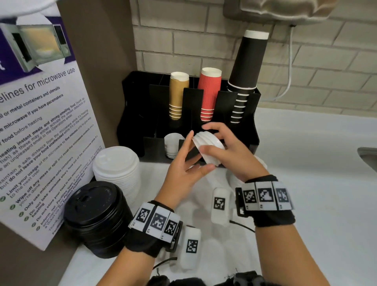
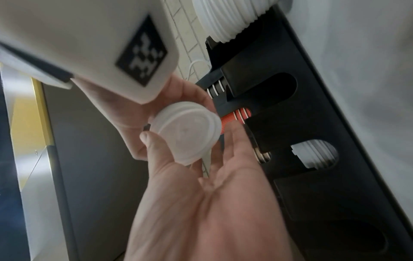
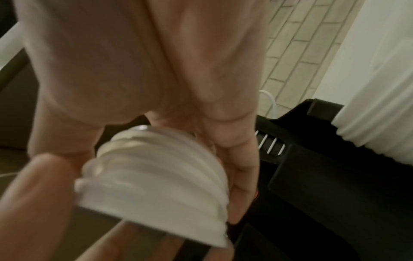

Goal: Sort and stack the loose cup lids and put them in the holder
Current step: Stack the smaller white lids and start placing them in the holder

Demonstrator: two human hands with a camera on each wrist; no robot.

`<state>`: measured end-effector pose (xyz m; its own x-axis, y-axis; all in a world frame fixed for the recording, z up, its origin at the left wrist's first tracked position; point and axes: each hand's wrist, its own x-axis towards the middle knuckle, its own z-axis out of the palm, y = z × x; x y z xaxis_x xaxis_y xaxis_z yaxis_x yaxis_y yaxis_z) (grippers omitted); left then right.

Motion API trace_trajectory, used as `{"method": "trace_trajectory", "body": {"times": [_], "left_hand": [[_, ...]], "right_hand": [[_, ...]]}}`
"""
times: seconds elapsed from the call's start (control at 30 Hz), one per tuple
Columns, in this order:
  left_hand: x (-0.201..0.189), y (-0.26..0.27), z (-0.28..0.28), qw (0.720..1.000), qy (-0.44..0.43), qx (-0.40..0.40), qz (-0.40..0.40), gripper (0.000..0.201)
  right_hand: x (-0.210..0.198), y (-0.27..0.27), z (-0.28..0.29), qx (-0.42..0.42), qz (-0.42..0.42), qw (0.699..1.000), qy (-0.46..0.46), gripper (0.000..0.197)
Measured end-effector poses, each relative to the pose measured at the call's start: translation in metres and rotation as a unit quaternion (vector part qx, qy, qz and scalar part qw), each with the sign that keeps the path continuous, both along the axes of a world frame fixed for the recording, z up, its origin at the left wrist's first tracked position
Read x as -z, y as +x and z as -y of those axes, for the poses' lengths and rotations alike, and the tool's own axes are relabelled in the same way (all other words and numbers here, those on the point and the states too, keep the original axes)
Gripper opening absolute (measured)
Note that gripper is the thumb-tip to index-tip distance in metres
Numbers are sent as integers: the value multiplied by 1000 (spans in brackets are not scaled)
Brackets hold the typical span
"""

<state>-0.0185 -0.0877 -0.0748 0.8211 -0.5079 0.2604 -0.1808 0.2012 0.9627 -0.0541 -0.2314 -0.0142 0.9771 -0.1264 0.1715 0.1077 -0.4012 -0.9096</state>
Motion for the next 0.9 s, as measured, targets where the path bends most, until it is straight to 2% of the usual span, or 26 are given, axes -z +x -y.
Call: {"method": "trace_trajectory", "body": {"times": [0.1,0.23,0.6,0.77,0.9], "left_hand": [[-1,3,-5,999,-17,-25,13,79],[-1,6,-11,999,-24,-31,25,74],[-2,1,-6,997,-20,-56,41,75],[-5,2,-8,998,-3,-36,46,77],[-5,3,-12,999,-16,-3,32,75]], "right_hand": [[1,4,-4,-38,-40,998,4,41],[1,0,7,-94,-80,987,98,42],[-2,-8,13,-89,-42,992,79,43],[-1,-8,16,-96,-53,991,81,53],[2,-8,20,-114,-59,987,99,54]]}}
